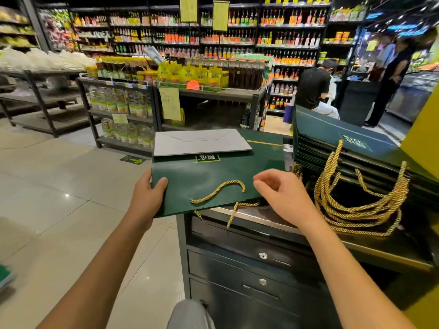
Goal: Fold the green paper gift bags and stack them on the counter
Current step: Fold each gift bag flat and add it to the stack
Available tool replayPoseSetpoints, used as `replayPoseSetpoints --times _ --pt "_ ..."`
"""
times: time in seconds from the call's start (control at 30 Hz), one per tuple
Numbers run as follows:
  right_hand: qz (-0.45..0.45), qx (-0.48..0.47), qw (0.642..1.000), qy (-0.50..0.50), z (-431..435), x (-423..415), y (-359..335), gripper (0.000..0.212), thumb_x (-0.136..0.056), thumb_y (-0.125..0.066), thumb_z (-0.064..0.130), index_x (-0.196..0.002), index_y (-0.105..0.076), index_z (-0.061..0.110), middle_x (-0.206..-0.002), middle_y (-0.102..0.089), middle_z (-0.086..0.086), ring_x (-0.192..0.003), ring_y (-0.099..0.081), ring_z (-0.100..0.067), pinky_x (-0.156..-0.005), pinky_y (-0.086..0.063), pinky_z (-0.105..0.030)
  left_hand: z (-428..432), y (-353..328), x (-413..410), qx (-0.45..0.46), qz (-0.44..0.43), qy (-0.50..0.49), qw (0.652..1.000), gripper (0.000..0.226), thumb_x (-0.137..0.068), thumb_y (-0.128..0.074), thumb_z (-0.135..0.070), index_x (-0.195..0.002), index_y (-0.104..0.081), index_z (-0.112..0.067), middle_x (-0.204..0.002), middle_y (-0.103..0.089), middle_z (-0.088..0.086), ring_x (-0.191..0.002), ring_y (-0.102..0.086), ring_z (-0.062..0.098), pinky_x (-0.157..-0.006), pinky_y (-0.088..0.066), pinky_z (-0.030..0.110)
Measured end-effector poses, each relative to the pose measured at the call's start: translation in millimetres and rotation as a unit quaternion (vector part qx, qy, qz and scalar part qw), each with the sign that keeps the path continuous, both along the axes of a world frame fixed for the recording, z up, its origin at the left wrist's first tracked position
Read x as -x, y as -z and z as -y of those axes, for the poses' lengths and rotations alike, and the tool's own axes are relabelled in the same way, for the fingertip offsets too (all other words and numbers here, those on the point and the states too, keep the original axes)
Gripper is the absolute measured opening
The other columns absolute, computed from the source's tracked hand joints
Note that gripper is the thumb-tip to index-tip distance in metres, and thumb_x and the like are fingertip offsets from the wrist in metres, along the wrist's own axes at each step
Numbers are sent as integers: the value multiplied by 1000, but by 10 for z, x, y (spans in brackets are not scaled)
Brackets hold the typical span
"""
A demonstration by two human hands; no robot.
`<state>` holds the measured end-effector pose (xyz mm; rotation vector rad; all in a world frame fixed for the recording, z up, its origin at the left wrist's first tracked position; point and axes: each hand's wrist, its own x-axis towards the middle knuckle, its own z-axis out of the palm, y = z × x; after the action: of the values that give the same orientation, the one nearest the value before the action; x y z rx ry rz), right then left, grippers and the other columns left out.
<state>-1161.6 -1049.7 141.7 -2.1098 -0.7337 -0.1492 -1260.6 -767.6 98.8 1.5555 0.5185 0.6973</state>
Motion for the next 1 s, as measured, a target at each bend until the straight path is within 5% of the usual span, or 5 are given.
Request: replayPoseSetpoints --times 0.17,0.43,0.73,0.87,1.0 --pt "80 181 980 -32 -64 -341 224 45 -109 -42 26 -153 -43 15 -161 -37 -5 -152 -24 -22 -123 -15 -30 38 -15 -72 -125 -32 -8 992 27 -103 -55 -16 -128 -59 -24 -117 -69 4 -101 -68 20 -83 -58 39" --pt "81 219 972 -38 -63 -410 363 47 -112 -30 27 -158 -32 17 -167 -24 -4 -156 -12 -19 -125 -5 -31 102 -88 -154 -496 -192 -126 838 36 -100 -54 -28 -130 -62 -11 -128 -57 17 -117 -51 35 -93 -43 48" --pt "71 193 978 -43 -56 -413 362 46 -111 -33 26 -156 -36 18 -166 -28 -4 -155 -16 -20 -127 -9 -33 804 -299 -485 -546 -61 244 799 35 -102 -57 -22 -136 -62 -20 -134 -65 -2 -124 -57 17 -109 -44 36" --pt "73 196 977 -41 -46 -399 345 46 -111 -33 25 -156 -37 17 -165 -29 -4 -155 -18 -20 -126 -11 -34 906 -343 -635 -595 -90 293 743 42 -102 -58 -24 -143 -56 -32 -124 -61 -1 -115 -53 20 -99 -46 42" --pt "74 195 977 -41 -48 -401 349 45 -111 -33 24 -156 -36 17 -165 -29 -5 -155 -17 -20 -125 -9 -32 901 -335 -634 -578 -85 292 757 30 -100 -62 -27 -129 -68 -30 -105 -50 -5 -100 -46 13 -89 -43 33"
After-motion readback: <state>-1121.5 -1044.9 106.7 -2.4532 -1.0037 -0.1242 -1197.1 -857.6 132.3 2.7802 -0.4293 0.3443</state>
